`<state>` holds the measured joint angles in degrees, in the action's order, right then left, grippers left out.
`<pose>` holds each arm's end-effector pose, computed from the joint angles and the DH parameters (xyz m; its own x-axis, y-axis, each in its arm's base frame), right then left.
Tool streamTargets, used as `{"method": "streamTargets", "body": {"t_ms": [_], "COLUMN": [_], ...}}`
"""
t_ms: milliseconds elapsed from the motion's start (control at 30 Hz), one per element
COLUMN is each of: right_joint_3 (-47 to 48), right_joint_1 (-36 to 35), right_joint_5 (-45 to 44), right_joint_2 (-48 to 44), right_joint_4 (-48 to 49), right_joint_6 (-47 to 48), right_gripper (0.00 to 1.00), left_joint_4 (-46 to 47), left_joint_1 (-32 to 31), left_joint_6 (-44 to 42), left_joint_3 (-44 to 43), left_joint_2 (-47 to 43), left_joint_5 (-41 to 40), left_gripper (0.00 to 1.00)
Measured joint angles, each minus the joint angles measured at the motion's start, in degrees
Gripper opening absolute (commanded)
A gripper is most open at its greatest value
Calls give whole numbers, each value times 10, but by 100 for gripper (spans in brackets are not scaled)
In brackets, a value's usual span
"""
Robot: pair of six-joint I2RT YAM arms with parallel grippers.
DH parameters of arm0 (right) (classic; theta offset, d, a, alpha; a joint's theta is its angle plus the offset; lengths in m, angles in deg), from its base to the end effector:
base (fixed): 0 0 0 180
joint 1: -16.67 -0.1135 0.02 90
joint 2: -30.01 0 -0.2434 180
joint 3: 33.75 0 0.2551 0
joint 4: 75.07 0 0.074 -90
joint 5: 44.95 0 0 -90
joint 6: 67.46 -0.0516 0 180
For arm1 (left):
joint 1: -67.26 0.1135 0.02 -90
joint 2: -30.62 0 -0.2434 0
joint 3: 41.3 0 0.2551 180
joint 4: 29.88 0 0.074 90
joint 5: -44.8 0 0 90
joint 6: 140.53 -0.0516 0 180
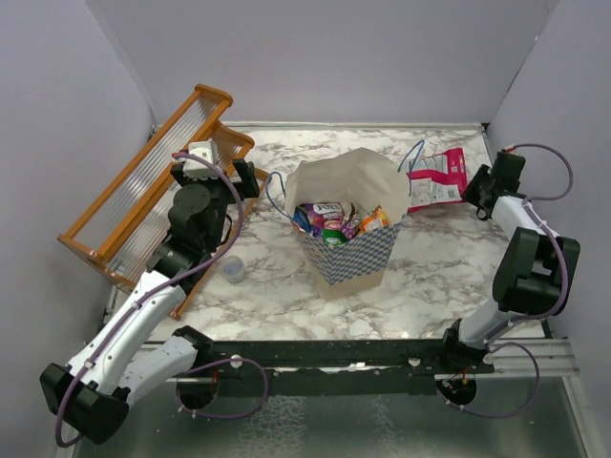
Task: Take the snacks out of the paper bag
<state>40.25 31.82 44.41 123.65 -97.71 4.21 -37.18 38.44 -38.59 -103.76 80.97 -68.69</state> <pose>0.3557 -0.0969 0.1862 -0.5317 0.4698 -0.7047 0.4599 0.8589 0.2255 0.2158 -0.0953 0.3646 0.0524 -0.2454 -0.9680 0.1073 0.9651 -0.2389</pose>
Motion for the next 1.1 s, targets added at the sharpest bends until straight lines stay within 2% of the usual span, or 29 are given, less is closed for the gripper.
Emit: {"method": "streamTargets", "body": {"t_ms": [67, 100, 300, 500, 700, 867, 967, 1100], "right_joint_3": [-5, -5, -11, -14, 21, 87, 118, 150], "right_joint_1": [10, 14, 12, 12, 12, 9, -9, -79], "right_joint_5": [10, 20, 88, 146, 200, 306, 363, 400], "right_joint_2": [-2, -6, -102, -216, -246, -251, -251, -251], "right_joint_4": [-5, -7, -14, -12, -43, -64, -68, -102], "right_joint_6": [4, 4, 9, 3, -1, -15, -25, -26], "right_gripper": [70, 77, 100, 99, 99, 99, 99, 95], "left_joint_4": [-52, -76, -196, -277, -330, -374, -386, -389], "left_joint_1": [-1, -1, 0, 0, 0, 0, 0, 0], "left_joint_6": [35, 50, 122, 158, 171, 175, 177, 185], "left_joint_3": [-32, -44, -86, -148, -251, -279, -290, -295], "left_joint_2": [15, 18, -13, -35, 18, 56, 68, 75], "left_joint_5": [-36, -47, -55, -15, 67, 127, 174, 228], "left_gripper": [99, 99, 99, 99, 99, 99, 96, 89]}}
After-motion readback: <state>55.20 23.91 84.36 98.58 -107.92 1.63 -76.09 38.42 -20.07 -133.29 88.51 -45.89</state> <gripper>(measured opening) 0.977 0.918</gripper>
